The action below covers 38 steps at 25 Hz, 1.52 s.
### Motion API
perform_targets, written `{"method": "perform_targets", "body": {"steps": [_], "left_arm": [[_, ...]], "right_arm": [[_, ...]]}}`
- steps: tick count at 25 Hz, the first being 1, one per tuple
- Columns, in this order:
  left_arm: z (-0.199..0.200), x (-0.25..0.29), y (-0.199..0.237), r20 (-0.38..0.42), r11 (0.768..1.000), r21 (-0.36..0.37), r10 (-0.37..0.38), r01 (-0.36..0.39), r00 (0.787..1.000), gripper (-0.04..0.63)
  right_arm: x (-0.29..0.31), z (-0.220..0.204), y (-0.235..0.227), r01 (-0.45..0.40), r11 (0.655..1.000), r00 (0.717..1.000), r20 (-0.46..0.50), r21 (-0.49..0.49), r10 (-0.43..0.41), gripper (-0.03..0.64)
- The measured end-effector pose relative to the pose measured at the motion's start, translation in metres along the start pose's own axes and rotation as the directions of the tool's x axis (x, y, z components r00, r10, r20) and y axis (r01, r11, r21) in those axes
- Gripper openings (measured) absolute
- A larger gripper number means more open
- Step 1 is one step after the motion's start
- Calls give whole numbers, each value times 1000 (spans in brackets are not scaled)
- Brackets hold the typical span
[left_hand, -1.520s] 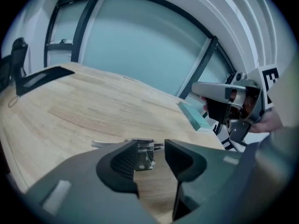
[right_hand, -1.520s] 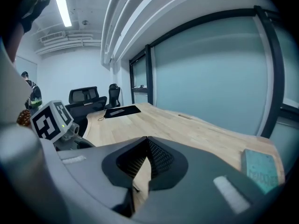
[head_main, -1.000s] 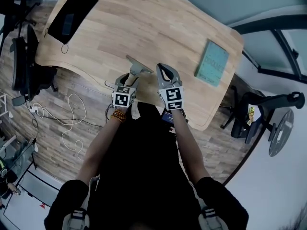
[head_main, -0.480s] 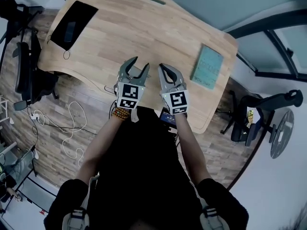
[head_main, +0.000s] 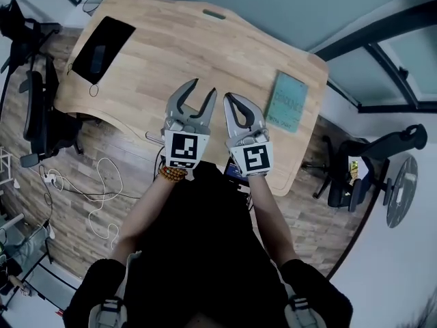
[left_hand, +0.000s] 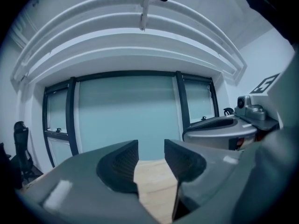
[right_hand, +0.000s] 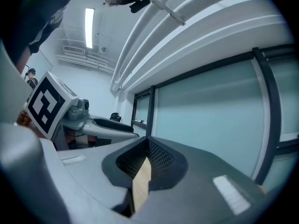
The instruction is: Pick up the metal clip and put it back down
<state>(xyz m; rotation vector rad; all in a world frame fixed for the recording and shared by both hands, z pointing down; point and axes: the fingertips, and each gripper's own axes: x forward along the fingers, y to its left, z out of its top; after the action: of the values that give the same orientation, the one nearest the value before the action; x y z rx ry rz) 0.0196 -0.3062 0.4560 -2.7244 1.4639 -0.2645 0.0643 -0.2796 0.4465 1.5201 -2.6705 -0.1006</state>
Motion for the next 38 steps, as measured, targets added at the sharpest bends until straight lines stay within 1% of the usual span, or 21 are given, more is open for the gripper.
{"method": "perform_targets", "body": {"steps": [5,9,12,13,15,16,19,23,27,34,38], "left_arm": [[19,-7,2,47,999,5,32,-32,998,178],[24,-12,1,56,999,4,51,-52,997,165],[24,-17,-2,59,998,15,55,-56,997,136],[26,-18,-3,65,998,27,53,-55,996,102],[33,-21,-4,90,997,59,46,-51,995,6],[35,-22,-5,99,997,67,42,-49,994,6],[35,-24,-7,96,997,55,42,-48,994,6],[40,-26,-7,103,996,75,40,-48,994,6],[39,-29,-9,103,996,75,42,-50,994,6],[29,-42,-20,73,997,62,32,-37,997,6],[24,-53,-17,55,998,49,32,-35,998,6]], "right_arm": [[-10,25,-6,84,996,996,37,6,-84,23],[-16,33,-9,159,987,986,47,13,-159,23],[-17,34,-7,182,983,982,44,25,-183,22],[-18,34,-6,185,983,982,45,19,-186,21],[-17,34,-4,187,982,981,44,11,-187,21],[-17,35,-2,186,983,982,43,13,-186,21],[-18,35,1,180,983,983,39,22,-180,20],[-19,36,4,177,984,984,33,33,-178,21],[-21,37,5,173,984,984,37,27,-174,21],[-28,33,11,169,985,985,30,44,-171,20],[-32,37,17,169,985,985,41,26,-170,20]]}}
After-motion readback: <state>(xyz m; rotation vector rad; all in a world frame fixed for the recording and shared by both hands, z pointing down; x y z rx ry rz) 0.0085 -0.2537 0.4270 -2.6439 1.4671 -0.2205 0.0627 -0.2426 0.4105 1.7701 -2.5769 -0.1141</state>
